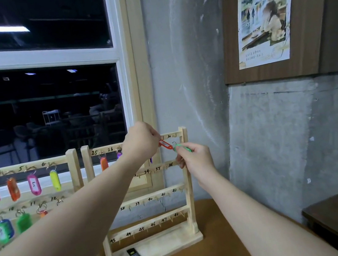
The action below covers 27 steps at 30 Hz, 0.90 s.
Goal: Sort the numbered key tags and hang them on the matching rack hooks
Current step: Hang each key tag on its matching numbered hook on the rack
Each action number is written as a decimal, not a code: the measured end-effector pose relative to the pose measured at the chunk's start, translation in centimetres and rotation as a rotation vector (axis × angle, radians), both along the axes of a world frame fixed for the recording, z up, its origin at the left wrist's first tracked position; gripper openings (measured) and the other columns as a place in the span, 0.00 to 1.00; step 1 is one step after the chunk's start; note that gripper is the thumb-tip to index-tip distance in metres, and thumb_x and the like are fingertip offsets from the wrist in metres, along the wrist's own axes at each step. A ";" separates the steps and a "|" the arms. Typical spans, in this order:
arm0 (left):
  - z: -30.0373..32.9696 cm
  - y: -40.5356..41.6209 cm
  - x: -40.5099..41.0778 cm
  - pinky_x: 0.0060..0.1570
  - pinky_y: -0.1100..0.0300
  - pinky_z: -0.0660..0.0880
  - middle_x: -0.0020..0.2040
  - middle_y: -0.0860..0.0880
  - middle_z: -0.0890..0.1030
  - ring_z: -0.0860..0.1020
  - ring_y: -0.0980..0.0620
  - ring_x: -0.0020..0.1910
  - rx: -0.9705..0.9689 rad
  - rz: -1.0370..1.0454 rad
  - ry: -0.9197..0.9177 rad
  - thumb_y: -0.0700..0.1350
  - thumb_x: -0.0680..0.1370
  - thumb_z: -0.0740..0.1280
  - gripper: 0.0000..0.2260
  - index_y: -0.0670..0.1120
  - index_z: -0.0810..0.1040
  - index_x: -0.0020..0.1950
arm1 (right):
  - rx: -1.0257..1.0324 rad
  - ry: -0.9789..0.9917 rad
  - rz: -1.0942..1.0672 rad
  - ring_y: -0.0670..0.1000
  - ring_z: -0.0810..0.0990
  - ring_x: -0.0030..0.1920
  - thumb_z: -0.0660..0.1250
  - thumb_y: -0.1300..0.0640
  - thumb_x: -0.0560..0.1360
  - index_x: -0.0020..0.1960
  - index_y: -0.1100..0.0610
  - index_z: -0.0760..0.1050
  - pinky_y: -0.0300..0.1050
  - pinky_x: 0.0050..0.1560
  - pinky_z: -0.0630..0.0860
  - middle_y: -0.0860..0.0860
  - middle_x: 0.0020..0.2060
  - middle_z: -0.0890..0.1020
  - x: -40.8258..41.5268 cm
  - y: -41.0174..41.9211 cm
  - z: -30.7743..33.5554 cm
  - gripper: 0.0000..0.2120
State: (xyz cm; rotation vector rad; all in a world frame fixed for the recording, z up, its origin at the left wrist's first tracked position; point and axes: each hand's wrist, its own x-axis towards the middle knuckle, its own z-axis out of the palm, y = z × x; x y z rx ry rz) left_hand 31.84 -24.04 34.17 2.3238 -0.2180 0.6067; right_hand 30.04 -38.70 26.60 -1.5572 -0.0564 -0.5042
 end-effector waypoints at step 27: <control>0.0 0.8 0.4 0.29 0.57 0.81 0.38 0.46 0.85 0.83 0.46 0.29 0.239 -0.110 0.012 0.40 0.77 0.70 0.05 0.46 0.82 0.42 | -0.230 -0.043 -0.094 0.47 0.74 0.29 0.67 0.56 0.76 0.45 0.53 0.86 0.39 0.30 0.69 0.45 0.29 0.79 2.7 2.2 1.4 0.08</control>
